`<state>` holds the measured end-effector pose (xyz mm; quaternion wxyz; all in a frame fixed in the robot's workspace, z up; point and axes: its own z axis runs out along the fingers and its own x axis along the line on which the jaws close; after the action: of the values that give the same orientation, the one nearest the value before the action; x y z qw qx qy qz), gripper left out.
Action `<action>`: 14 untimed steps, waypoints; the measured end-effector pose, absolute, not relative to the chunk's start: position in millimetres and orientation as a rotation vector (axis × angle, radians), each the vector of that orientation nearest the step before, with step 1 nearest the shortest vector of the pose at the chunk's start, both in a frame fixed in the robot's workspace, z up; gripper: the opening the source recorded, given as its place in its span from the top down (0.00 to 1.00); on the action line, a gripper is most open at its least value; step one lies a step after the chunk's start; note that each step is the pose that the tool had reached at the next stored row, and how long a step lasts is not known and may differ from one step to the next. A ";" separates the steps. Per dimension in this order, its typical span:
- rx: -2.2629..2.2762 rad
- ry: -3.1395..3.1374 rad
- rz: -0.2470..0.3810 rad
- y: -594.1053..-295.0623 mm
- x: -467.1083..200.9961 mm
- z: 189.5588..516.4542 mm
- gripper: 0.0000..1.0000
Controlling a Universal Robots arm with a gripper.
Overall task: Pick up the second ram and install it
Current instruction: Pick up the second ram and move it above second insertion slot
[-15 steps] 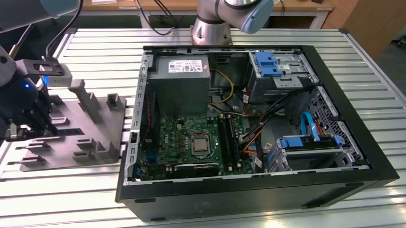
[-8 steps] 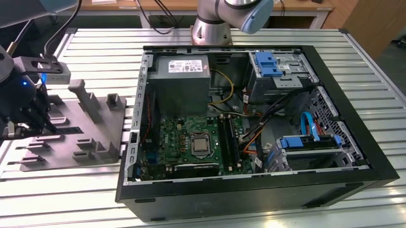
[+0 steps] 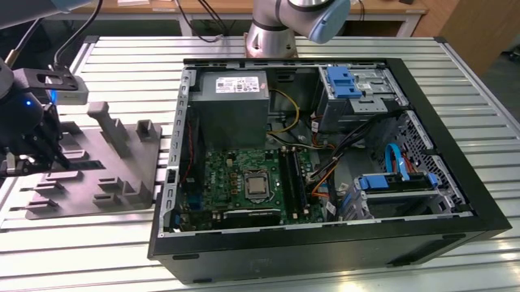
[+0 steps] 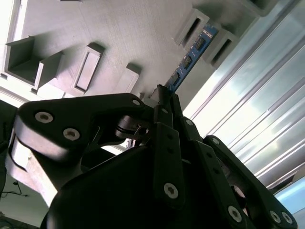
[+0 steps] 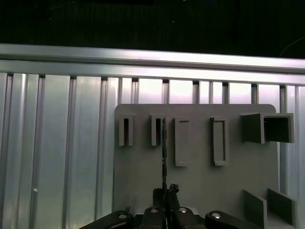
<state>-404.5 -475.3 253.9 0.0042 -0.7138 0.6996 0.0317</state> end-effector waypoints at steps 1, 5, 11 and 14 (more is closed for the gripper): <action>-2.237 2.192 0.099 -475.3 -404.5 254.6 0.86; -2.236 2.192 0.100 -475.3 -404.5 257.6 0.86; -2.236 2.192 0.100 -475.3 -404.5 262.6 0.86; -2.236 2.191 0.100 -475.3 -404.5 265.4 0.86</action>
<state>-404.5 -475.3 265.4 0.0046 -0.7138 0.6996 0.0321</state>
